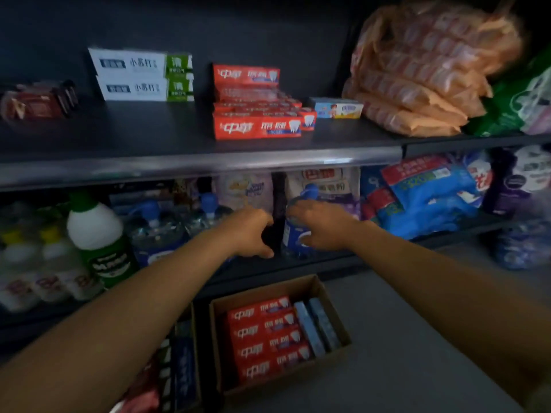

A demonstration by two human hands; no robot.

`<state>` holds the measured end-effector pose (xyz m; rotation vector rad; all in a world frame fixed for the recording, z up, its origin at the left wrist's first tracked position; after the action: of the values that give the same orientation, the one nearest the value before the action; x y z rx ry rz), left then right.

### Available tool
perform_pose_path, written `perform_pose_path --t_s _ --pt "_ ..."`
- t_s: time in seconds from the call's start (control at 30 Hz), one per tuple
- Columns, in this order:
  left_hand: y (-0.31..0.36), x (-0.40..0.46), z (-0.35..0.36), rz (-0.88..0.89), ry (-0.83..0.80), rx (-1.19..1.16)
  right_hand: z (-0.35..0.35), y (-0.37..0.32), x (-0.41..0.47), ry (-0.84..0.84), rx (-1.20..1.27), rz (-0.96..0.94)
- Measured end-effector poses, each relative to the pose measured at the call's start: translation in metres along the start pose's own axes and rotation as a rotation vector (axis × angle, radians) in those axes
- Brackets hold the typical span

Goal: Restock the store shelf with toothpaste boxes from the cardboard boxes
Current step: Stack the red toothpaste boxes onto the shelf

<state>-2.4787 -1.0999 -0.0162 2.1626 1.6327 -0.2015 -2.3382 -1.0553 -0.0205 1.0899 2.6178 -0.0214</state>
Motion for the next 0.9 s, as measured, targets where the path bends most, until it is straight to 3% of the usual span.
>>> perform_pose_path --t_s 0.3,0.5,0.77,0.9 --pt "-0.022 0.041 0.144 -0.009 -0.276 -0.121 0.157 -0.022 0.019 -0.247 0.128 -0.088" --pt "-0.031 0.061 0.211 -0.014 -0.360 -0.175 0.244 -0.039 0.033 -0.413 0.142 -0.162" --pt "-0.051 0.074 0.259 -0.040 -0.433 -0.237 0.305 -0.061 0.041 -0.601 0.199 -0.280" --pt "-0.053 0.079 0.267 -0.038 -0.435 -0.222 0.315 -0.066 0.043 -0.609 0.193 -0.318"
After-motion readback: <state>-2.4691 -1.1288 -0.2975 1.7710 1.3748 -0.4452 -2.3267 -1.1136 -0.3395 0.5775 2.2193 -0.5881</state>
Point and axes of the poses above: each hand's wrist, its own x-axis towards the middle knuckle, its own z-axis out of the palm, y = z × x, the point moved 5 cm from there along x, towards the middle knuckle, and after that the axes turned 15 degrees about -y, right-handed, at the moved point
